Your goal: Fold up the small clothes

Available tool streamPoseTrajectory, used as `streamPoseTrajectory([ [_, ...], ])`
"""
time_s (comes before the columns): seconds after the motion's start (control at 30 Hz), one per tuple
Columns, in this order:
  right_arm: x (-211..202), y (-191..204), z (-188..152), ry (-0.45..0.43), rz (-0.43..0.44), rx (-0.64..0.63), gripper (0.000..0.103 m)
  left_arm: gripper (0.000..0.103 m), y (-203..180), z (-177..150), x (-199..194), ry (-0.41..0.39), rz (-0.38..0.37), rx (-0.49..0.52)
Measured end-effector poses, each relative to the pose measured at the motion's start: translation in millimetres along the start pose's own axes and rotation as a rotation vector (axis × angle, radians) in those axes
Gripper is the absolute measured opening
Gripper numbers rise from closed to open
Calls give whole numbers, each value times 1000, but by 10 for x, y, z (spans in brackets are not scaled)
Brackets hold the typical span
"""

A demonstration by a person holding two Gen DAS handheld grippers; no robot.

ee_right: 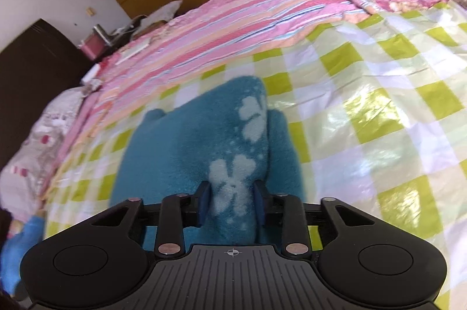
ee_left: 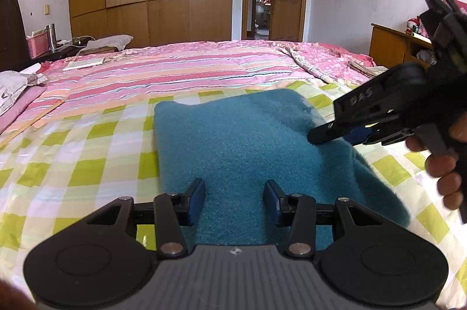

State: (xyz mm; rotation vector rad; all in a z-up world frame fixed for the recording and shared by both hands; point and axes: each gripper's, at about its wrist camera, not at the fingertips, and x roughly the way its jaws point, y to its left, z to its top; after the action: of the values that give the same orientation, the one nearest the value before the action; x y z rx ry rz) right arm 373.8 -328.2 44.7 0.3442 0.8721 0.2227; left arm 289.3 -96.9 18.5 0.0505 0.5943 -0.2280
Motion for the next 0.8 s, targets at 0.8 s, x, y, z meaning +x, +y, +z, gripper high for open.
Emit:
streamPoseTrajectory([
  [0.8, -116, -82, -113, -84, -67, -59, 44, 57, 354, 85, 124, 49, 24, -146],
])
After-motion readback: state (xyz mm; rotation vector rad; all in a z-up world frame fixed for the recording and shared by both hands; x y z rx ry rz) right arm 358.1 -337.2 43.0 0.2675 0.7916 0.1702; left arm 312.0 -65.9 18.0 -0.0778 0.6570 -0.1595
